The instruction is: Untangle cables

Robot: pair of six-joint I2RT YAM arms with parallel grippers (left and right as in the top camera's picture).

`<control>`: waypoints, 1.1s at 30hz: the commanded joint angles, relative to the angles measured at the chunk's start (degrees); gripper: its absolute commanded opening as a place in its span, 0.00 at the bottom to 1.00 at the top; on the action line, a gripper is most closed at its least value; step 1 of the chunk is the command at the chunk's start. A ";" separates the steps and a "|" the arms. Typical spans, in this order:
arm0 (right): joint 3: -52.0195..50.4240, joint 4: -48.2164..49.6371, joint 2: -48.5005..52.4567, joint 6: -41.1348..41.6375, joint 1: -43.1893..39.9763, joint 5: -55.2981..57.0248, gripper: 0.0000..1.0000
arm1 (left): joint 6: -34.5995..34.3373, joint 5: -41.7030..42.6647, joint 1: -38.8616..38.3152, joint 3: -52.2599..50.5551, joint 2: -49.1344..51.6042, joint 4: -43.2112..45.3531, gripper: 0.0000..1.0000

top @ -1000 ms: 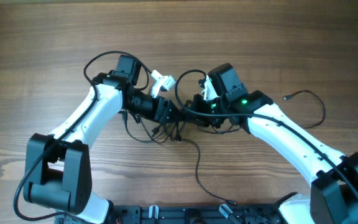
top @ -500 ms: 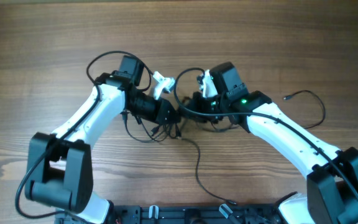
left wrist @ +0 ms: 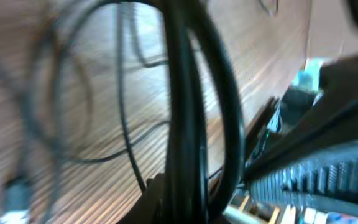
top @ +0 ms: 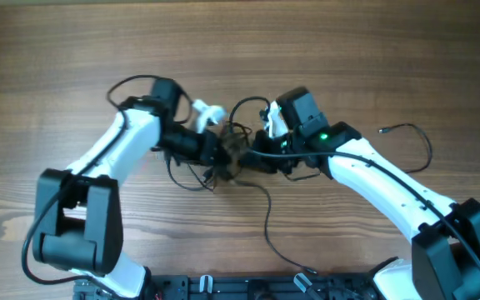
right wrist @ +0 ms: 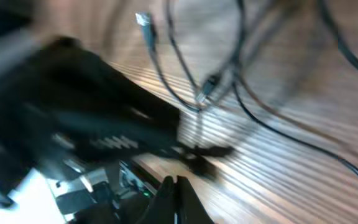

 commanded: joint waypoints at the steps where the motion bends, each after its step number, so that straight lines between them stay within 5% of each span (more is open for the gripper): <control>1: 0.76 -0.98 -0.63 0.96 0.00 4.46 0.04 | -0.17 0.13 5.84 0.15 0.09 -1.53 0.12; 6: 0.76 4.98 -0.63 -3.28 0.02 -1.97 0.06 | -0.17 2.67 5.01 0.15 0.11 -1.75 0.11; 8: 0.76 8.87 -0.63 -3.56 0.02 -4.22 0.29 | 0.11 2.95 1.42 0.15 0.11 -1.55 0.10; 10: 0.76 10.27 -0.63 -3.45 0.02 -3.52 0.33 | 2.10 2.62 -2.49 0.15 0.11 -1.44 0.10; 15: 0.76 9.77 -0.63 -1.40 0.02 0.17 0.33 | 2.99 1.38 -5.62 0.15 0.09 -0.96 0.18; 18: 0.76 9.44 -0.61 -0.98 0.02 0.39 0.33 | 2.78 -0.24 -3.96 0.24 0.09 -1.42 0.41; 21: 0.76 7.91 -0.63 -0.68 0.02 1.86 0.33 | 2.80 -0.94 1.03 1.51 0.09 -3.58 0.51; 26: 0.76 7.23 -0.63 -0.66 0.02 8.15 0.25 | 2.80 -0.72 3.89 1.68 0.09 -3.89 0.50; 33: 0.76 12.24 -0.61 -2.14 0.07 8.33 0.26 | 2.82 0.57 3.80 1.66 0.09 -3.87 0.49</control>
